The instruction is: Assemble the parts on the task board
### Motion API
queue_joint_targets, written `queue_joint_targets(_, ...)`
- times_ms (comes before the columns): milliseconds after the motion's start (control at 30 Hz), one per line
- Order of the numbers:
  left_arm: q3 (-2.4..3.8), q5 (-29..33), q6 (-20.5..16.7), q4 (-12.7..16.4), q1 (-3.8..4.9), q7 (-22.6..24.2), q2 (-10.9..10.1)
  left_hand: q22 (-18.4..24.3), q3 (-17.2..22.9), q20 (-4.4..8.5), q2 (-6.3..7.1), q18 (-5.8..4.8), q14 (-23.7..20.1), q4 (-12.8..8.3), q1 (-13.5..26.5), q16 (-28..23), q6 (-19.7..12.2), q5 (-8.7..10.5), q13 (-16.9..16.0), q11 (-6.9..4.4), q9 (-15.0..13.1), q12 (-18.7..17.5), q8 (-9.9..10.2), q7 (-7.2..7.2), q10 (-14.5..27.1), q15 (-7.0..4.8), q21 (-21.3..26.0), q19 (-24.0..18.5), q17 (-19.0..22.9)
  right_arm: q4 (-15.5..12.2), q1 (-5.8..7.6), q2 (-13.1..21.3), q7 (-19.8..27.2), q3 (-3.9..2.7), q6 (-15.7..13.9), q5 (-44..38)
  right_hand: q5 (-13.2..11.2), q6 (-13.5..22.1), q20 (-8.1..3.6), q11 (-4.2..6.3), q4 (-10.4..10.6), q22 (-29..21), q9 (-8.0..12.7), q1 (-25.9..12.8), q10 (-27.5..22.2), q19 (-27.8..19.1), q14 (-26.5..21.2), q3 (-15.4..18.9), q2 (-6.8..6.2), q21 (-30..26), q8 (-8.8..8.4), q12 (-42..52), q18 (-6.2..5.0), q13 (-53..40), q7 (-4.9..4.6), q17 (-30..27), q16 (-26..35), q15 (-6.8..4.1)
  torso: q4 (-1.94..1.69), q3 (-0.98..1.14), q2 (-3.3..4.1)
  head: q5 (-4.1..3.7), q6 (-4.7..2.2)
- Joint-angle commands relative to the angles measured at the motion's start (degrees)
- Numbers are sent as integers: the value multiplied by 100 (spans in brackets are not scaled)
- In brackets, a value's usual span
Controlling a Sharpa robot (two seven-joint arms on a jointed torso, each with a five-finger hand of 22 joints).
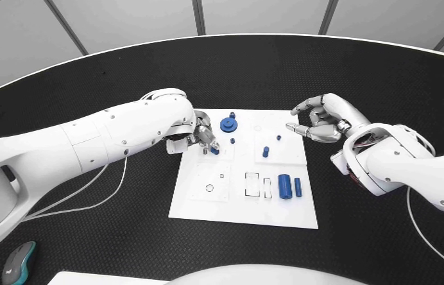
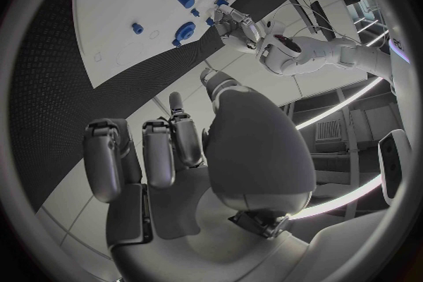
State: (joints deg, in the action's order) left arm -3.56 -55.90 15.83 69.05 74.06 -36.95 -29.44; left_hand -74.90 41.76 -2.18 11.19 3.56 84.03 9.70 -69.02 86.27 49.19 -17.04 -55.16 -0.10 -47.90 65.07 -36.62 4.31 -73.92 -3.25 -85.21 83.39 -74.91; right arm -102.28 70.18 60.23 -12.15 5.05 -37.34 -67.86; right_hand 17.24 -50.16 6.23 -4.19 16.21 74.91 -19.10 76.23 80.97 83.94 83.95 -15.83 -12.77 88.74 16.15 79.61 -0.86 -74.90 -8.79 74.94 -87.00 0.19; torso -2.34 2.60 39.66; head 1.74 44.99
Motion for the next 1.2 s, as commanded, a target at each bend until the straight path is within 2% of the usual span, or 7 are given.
queue_joint_targets(33,0,0,3,-6,0,-4,0,-378,889,0,-55,-107,389,-916,-22,2,38,-30,-4,-10,-5,22,-40,12,-36,-47,-27,25,-709,1,0,-1,2,0,0,0,19,-26,-35,21,30,1431,6,55,16,525,447,3,4,-20,35,-8,48,-497,0,864,31,-40,1,5,-2,2,3)
queue_joint_targets(900,-1,-1,106,-69,-2,-194,101,-387,869,3,-51,-109,389,-920,14,1,58,-156,10,-17,-21,14,-43,3,-51,-54,-30,30,-707,-20,0,8,1,0,8,0,45,-28,-39,24,31,1432,12,59,20,526,448,20,10,-20,44,-6,48,-498,2,865,32,-42,8,6,6,-10,33)
queue_joint_targets(1200,-2,-2,88,-106,-5,-255,153,-403,860,4,-55,-113,390,-918,29,2,66,-207,-4,-21,-30,25,-47,0,-67,-57,-36,39,-711,-27,0,9,1,0,8,0,45,-28,-39,24,31,1432,12,59,20,526,448,20,10,-20,44,-6,48,-498,2,865,32,-42,-3,7,3,-27,56)
